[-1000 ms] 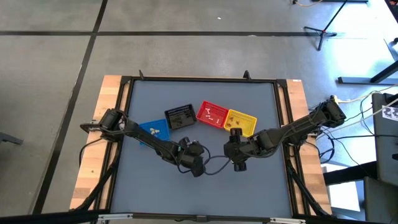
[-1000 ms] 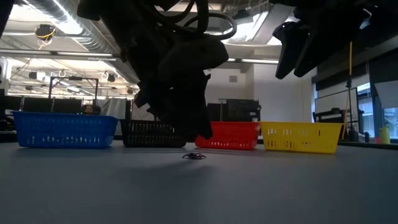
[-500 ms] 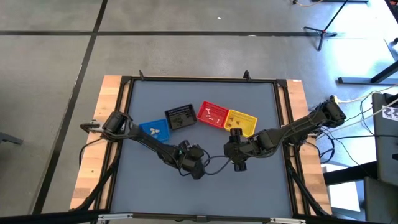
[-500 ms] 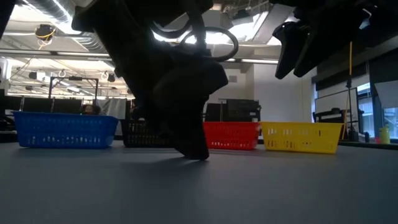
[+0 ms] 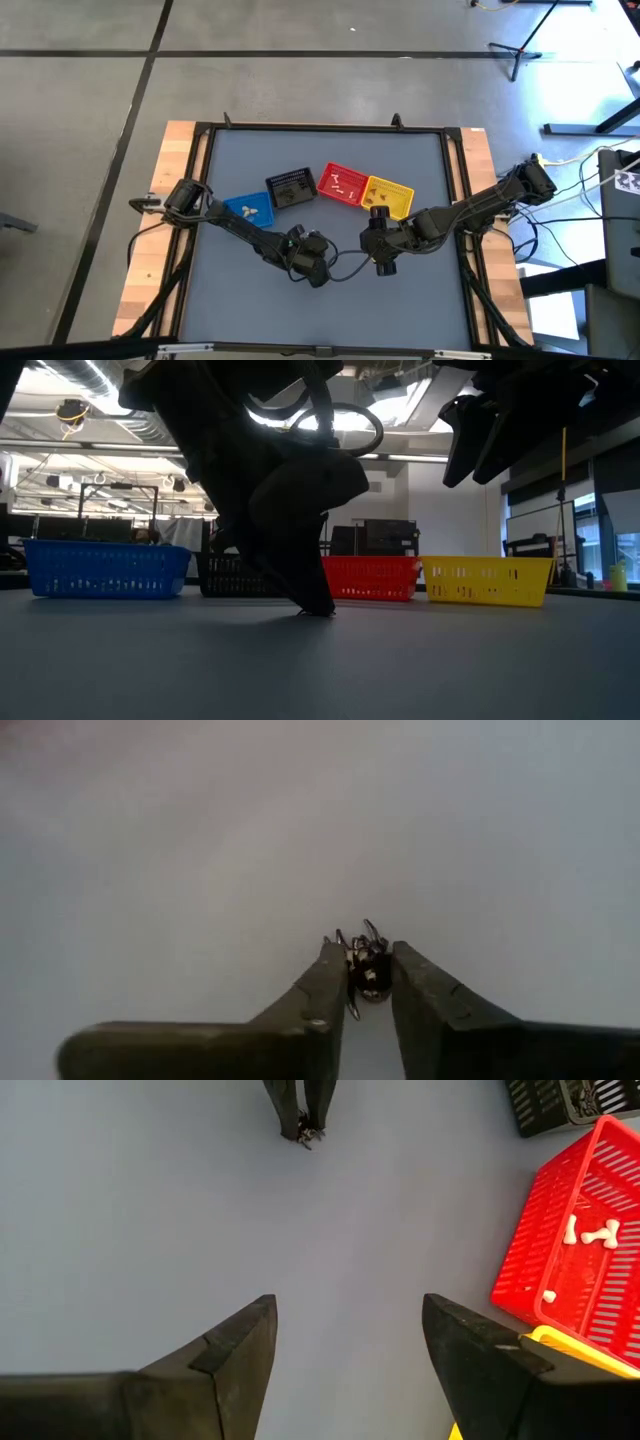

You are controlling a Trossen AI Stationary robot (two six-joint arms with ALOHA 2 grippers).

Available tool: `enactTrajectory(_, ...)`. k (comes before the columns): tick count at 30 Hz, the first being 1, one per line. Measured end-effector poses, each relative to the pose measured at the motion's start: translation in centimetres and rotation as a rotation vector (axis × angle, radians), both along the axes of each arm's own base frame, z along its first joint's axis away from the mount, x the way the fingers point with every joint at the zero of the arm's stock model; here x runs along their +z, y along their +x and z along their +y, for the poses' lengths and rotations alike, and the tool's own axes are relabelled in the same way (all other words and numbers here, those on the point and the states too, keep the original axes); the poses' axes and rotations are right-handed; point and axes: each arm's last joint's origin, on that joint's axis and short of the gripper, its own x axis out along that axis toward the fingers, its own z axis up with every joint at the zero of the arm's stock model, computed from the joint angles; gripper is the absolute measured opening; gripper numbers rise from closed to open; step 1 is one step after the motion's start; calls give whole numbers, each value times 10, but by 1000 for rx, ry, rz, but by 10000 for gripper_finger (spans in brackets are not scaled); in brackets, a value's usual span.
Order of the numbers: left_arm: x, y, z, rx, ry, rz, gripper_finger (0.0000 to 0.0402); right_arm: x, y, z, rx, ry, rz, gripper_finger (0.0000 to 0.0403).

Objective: Sort Halloween decoration
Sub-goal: Put the black spider toy into the black bin

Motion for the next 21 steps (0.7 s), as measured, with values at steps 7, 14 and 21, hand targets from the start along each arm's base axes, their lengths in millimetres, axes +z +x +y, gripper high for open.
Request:
enactTrajectory(7, 22, -2, 1, -25, -63, -37, 10, 0, 0, 0, 0, 0, 0, 248)
enactTrajectory(14, 30, 0, -3, -74, -150, -65, 2, 0, 0, 0, -1, -1, -1, 248)
enactTrajectory(21, 32, 2, -5, -194, -135, -61, 0, 0, 0, 0, -1, -1, -1, 248)
